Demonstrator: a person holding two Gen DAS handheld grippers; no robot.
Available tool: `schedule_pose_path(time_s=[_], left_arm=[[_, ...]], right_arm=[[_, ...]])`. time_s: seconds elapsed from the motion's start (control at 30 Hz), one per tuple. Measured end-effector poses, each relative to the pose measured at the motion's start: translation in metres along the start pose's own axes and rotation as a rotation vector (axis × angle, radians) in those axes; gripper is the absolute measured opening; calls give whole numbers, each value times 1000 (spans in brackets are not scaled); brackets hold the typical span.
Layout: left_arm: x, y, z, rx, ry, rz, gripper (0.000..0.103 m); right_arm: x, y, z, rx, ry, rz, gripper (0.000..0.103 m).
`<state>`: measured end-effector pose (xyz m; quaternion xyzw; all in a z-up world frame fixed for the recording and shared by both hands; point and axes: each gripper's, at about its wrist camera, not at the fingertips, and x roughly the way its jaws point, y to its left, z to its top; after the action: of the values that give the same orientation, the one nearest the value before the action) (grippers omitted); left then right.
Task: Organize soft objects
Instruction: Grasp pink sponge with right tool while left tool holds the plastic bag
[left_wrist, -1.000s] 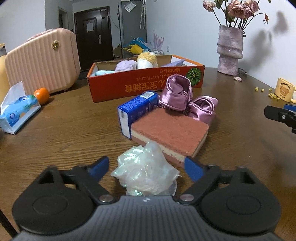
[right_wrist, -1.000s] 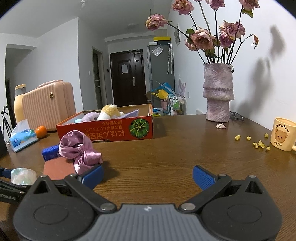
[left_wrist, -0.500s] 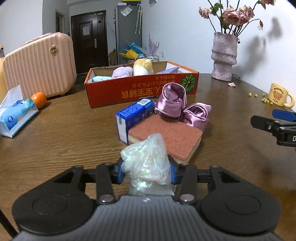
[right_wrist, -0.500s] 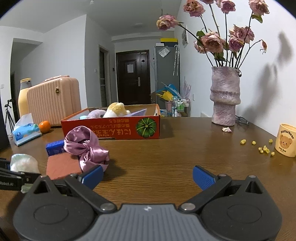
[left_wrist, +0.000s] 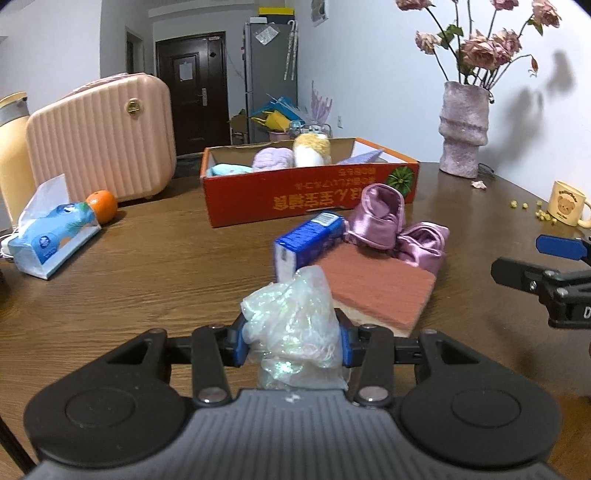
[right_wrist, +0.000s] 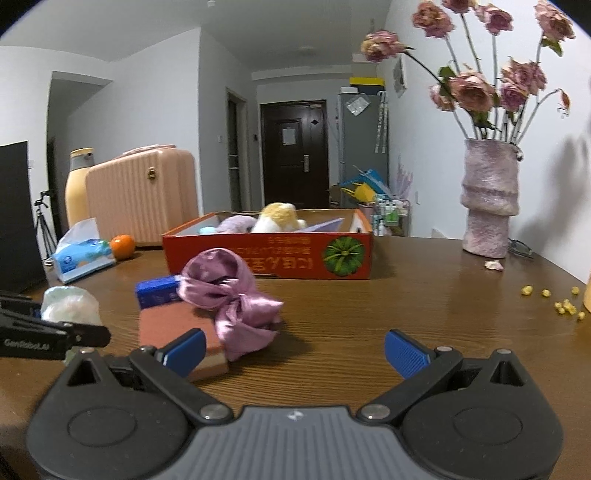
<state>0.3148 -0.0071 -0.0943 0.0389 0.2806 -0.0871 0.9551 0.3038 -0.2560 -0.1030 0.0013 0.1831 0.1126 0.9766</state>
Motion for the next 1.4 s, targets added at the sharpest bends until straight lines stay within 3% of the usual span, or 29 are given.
schedule_pose_path(time_s=[0.43, 0.8, 1.0, 1.23, 1.4], left_arm=[[-10, 39, -1, -27, -29, 53, 44], [-16, 72, -2, -53, -42, 89, 44], [-17, 84, -2, -69, -44, 100, 44], [-19, 86, -2, -77, -56, 93, 44], [-22, 86, -2, -81, -66, 97, 44]], right_arm=[[21, 47, 4, -43, 41, 100, 103], [60, 68, 8, -8, 187, 147, 103], [82, 77, 11, 12, 219, 152, 103], [80, 89, 10, 1, 231, 210, 103], [77, 100, 9, -20, 237, 218, 97]])
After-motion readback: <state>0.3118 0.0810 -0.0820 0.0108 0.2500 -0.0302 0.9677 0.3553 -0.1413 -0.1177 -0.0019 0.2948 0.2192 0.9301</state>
